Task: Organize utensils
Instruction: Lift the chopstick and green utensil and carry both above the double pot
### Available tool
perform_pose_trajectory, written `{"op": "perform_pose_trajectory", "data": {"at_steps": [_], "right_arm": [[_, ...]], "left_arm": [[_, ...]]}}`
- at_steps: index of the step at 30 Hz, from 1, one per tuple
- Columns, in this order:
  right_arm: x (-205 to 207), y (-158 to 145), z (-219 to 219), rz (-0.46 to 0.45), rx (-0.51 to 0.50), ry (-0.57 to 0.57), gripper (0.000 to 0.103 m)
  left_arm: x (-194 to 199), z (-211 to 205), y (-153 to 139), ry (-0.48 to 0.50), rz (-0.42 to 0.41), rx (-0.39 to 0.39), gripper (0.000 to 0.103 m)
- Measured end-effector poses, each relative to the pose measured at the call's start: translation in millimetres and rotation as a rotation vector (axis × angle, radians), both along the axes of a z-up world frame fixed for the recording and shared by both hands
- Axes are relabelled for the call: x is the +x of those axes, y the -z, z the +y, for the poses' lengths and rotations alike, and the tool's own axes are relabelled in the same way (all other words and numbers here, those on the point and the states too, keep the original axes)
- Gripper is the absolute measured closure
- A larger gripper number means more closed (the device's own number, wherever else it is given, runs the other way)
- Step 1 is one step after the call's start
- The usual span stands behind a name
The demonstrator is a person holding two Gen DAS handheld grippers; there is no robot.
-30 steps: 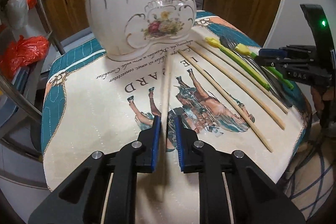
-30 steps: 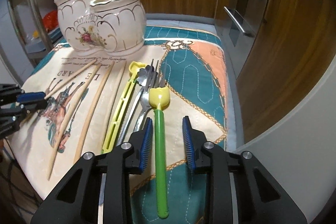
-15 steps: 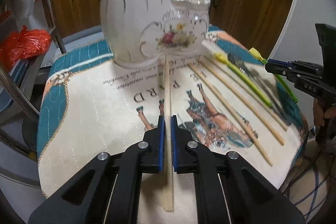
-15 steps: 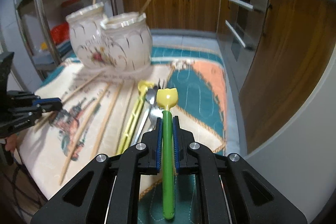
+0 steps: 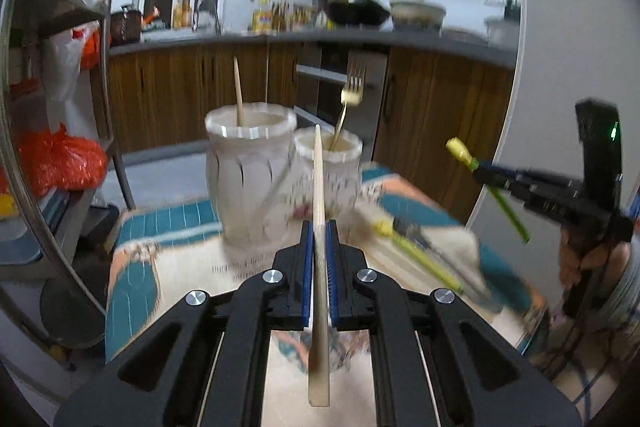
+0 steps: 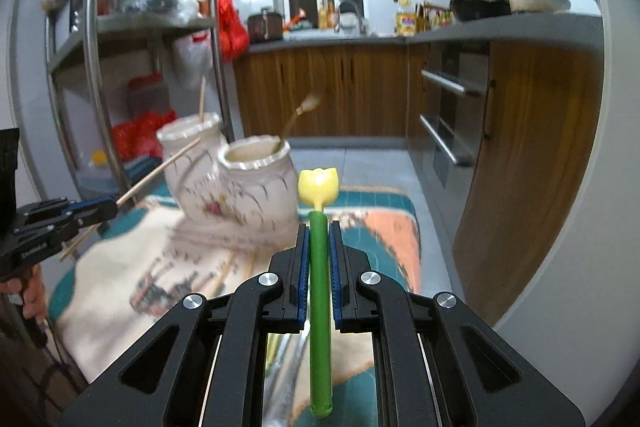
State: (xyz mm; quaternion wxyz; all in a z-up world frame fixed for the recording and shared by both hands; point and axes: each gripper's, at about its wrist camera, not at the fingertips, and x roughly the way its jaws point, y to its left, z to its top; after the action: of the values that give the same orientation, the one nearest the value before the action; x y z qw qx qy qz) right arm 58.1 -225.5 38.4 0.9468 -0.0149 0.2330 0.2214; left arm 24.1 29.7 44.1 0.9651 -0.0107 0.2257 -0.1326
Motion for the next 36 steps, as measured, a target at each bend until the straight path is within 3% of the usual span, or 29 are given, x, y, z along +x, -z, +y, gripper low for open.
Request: {"op": "perform_pose_trajectory", "data": {"at_steps": [4, 15, 19, 28, 34, 36], "right_arm": [[0, -12, 8, -0.037, 0.029, -0.023, 0.093], [35, -45, 36, -0.094, 0.127, -0.049, 0.093], [54, -50, 49, -0.110, 0.167, -0.055, 0.093], [105, -53, 78, -0.093, 0.276, -0.075, 0.093], [140, -42, 93, -0.028, 0.346, -0.107, 0.093], [149, -36, 97, -0.009, 0.356, -0.110, 0.093]], "left_arm": [[-1, 4, -25, 0.006, -0.080, -0.025, 0.097], [35, 32, -61, -0.013, -0.135, -0.097, 0.097], [56, 40, -63, -0.038, -0.145, -0.094, 0.097], [115, 63, -57, -0.005, -0.146, -0.298, 0.097], [145, 68, -47, 0.014, -0.148, -0.378, 0.097], [152, 66, -43, 0.007, -0.149, -0.370, 0.097]]}}
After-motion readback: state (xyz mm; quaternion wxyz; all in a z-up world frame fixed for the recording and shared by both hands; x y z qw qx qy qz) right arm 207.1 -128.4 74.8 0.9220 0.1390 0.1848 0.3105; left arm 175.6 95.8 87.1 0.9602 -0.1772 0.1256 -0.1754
